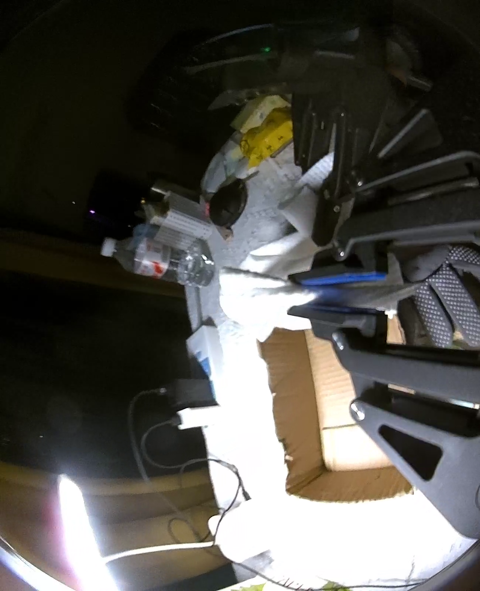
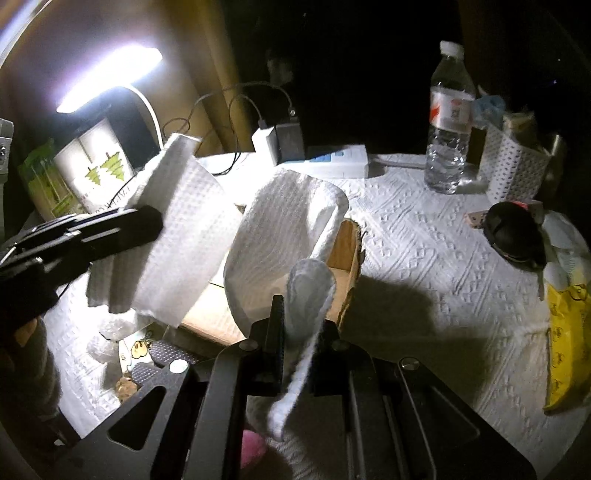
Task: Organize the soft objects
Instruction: 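Lower the towel into the box and open the right tool while the left tool lowers its towel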
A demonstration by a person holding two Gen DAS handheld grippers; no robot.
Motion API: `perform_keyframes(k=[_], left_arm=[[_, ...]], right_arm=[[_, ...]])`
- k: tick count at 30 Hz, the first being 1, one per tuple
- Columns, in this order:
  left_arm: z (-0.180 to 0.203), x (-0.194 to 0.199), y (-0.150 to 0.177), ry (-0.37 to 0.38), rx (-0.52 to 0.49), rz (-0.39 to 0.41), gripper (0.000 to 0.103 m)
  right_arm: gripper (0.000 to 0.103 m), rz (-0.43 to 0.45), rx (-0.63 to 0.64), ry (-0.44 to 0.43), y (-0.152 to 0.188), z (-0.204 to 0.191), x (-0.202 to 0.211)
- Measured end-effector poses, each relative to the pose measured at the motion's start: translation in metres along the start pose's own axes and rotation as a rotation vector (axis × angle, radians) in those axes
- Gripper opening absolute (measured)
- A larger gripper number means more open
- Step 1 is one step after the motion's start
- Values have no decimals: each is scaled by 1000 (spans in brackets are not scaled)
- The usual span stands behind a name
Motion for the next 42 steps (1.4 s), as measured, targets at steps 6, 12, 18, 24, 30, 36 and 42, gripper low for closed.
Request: perform_keyframes(k=[6,12,18,24,30,36,42], left_arm=[[-6,-39,14,-6,45,-81,9],[-4,-72,28,-20,57,-162,9],[-2,-94,40,-27,78,-236,9],[-2,-108,52,-42,80,-300,11],[-6,-110,54,-51,103,-318,17],[-10,-103,53,-62,101,-315,24],[-14,-100,55,-57,112,-312,25]], right_arm=[[14,-28,12,-20,3,1,-12],[47,58,4,-49,-6,7,4],[50,76,-46,-12,4,37,5],[51,13,-109,-47,22,49,-28],[53,-45,-140,-76,30,49,-52],[53,-8,-134,-75,21,43,-35],[58,58,-84,-93,5,21,7]])
Point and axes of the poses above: each gripper's, at about its wrist camera, not at the fingertips, and x roughly against the way its jaws point, z to its right, y to its underside, the point moved 9 cm from there along -x, roughly the way its jaws point, and after that the axes turned 10 degrees about x, right-handed, at the moved point
